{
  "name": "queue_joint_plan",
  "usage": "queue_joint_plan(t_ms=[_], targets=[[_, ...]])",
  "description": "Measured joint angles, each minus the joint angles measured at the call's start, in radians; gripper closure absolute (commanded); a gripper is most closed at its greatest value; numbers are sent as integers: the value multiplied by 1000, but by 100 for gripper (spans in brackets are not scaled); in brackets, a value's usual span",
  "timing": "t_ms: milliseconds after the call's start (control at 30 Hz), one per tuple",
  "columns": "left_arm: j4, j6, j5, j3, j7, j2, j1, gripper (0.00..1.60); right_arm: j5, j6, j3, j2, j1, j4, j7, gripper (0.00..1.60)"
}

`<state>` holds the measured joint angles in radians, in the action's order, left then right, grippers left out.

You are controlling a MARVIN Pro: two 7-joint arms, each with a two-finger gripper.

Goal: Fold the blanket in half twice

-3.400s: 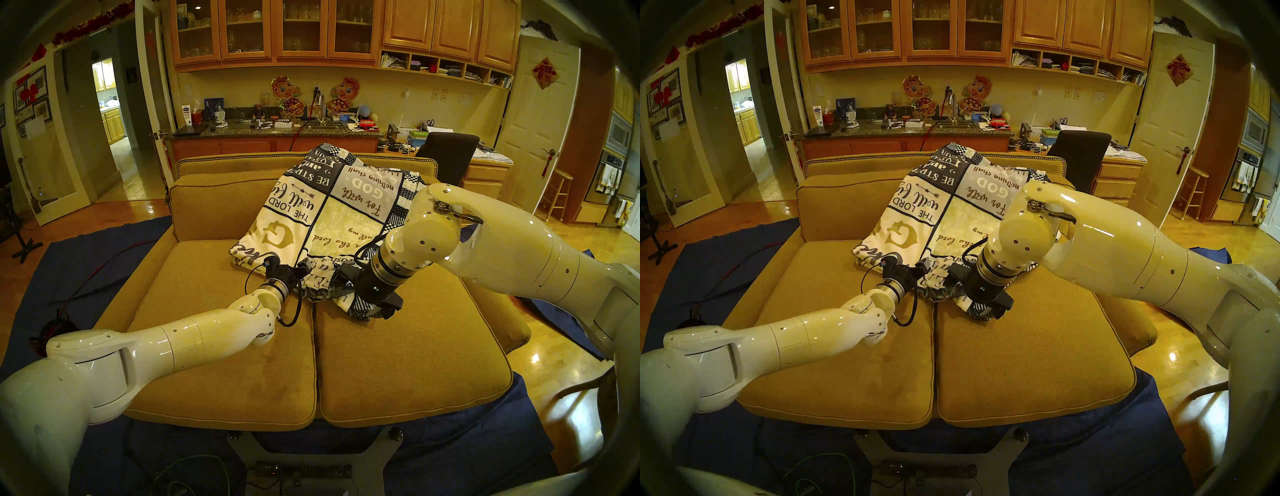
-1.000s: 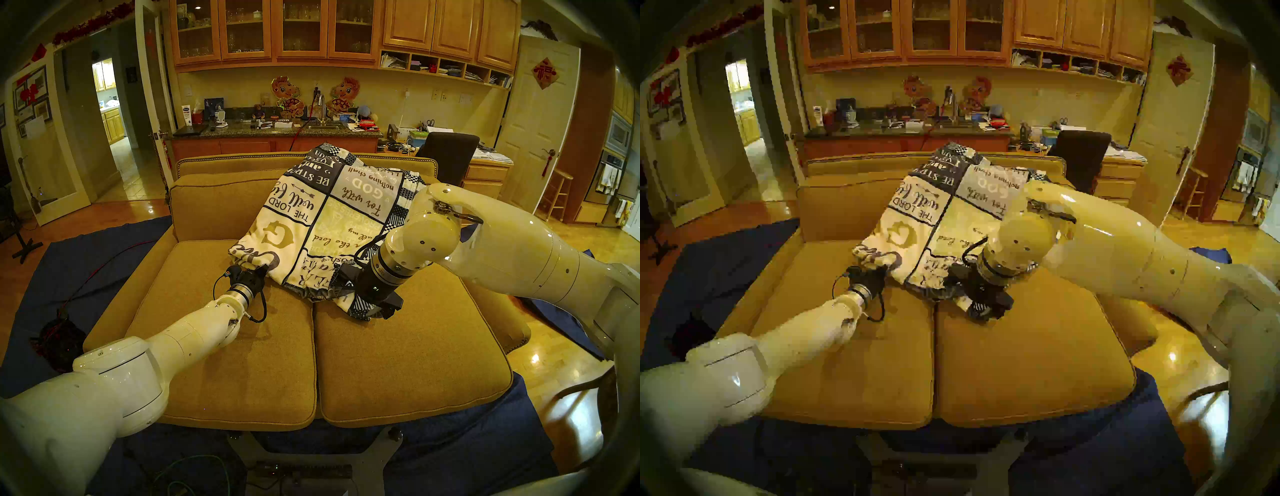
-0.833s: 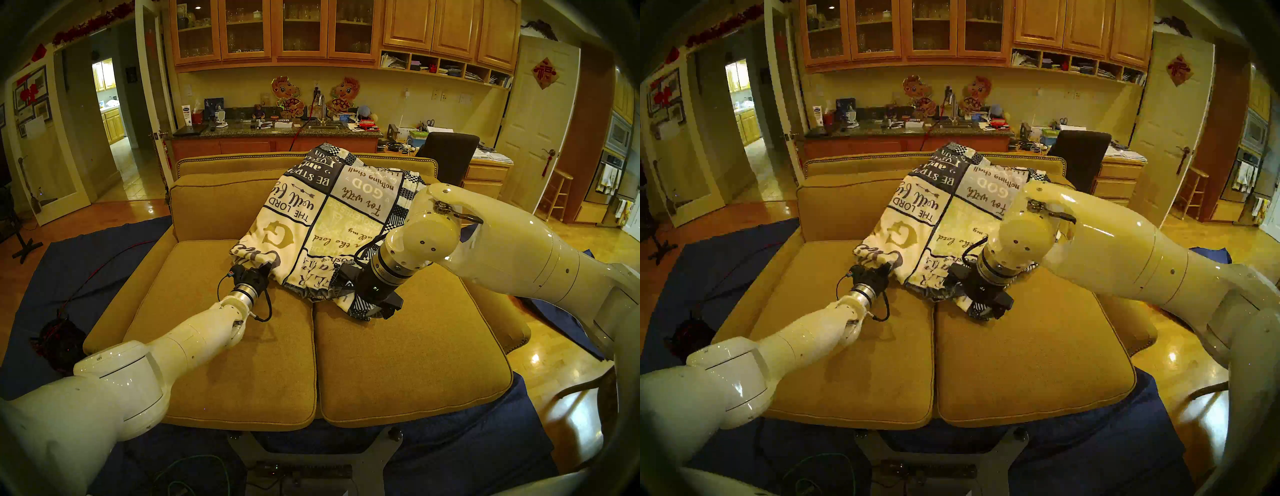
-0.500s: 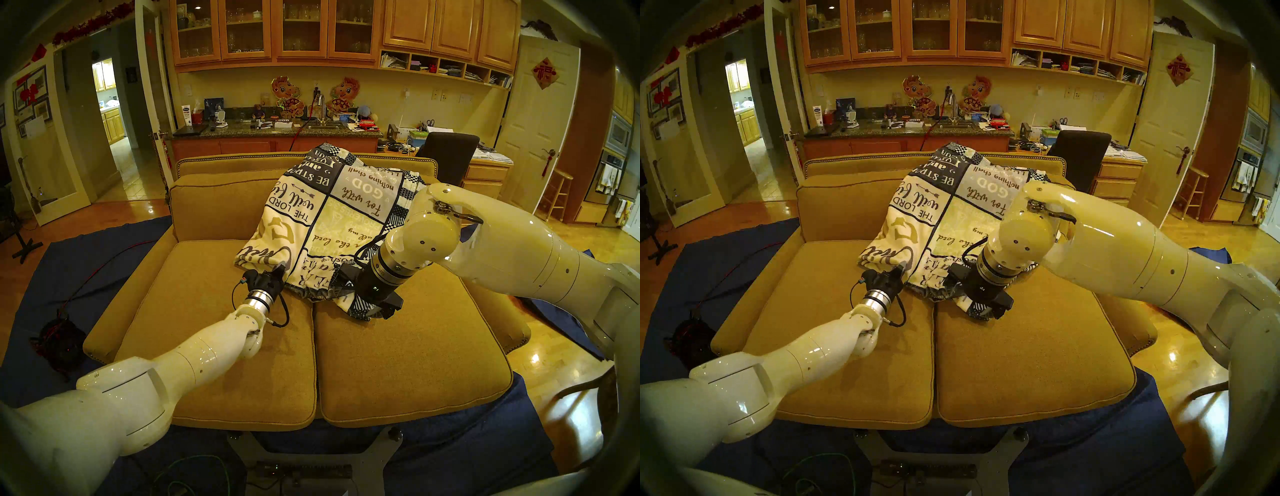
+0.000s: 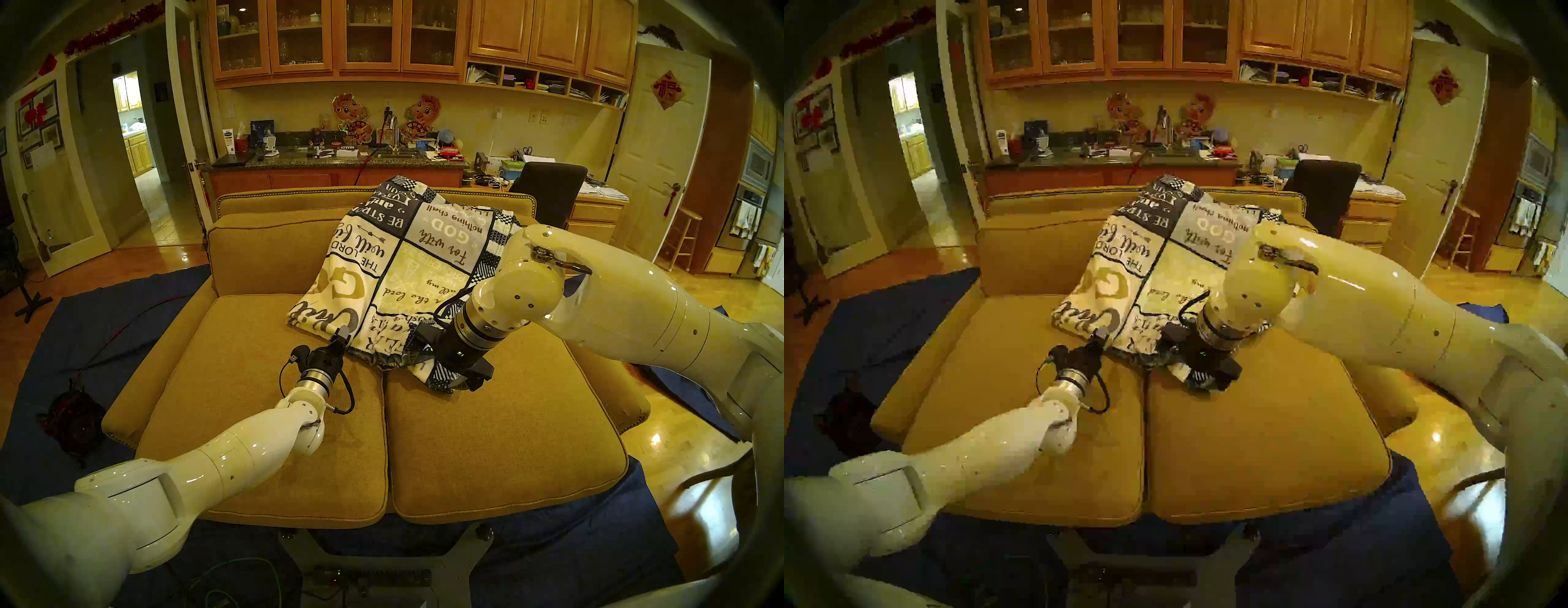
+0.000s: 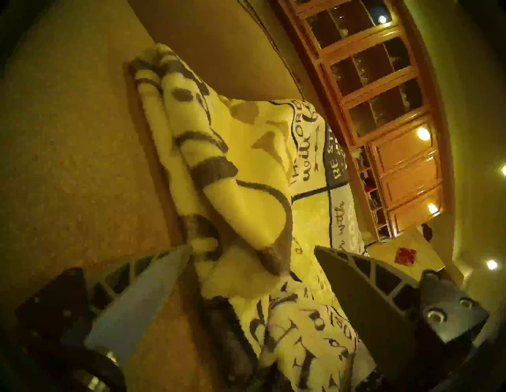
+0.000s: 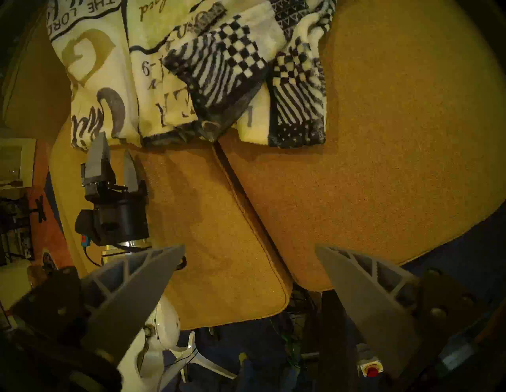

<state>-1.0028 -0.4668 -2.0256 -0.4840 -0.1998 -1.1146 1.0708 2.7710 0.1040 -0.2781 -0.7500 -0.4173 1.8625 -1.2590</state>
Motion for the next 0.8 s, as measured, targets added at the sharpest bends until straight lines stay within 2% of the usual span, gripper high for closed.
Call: queue_joint_plan(t_ms=[200, 333, 500, 567, 767, 800], targets=[[-85, 35, 9, 16, 74, 48, -1, 0, 0, 0, 0, 0, 0, 0, 0, 0], [-93, 76, 0, 7, 107, 63, -13, 0, 0, 0, 0, 0, 0, 0, 0, 0], [-52, 150, -27, -15, 143, 69, -47, 0, 0, 0, 0, 0, 0, 0, 0, 0], [-15, 197, -38, -26, 152, 65, -71, 0, 0, 0, 0, 0, 0, 0, 0, 0], [66, 273, -52, -40, 154, 42, -115, 0, 0, 0, 0, 0, 0, 0, 0, 0], [106, 304, -53, -42, 145, 29, -134, 0, 0, 0, 0, 0, 0, 0, 0, 0]])
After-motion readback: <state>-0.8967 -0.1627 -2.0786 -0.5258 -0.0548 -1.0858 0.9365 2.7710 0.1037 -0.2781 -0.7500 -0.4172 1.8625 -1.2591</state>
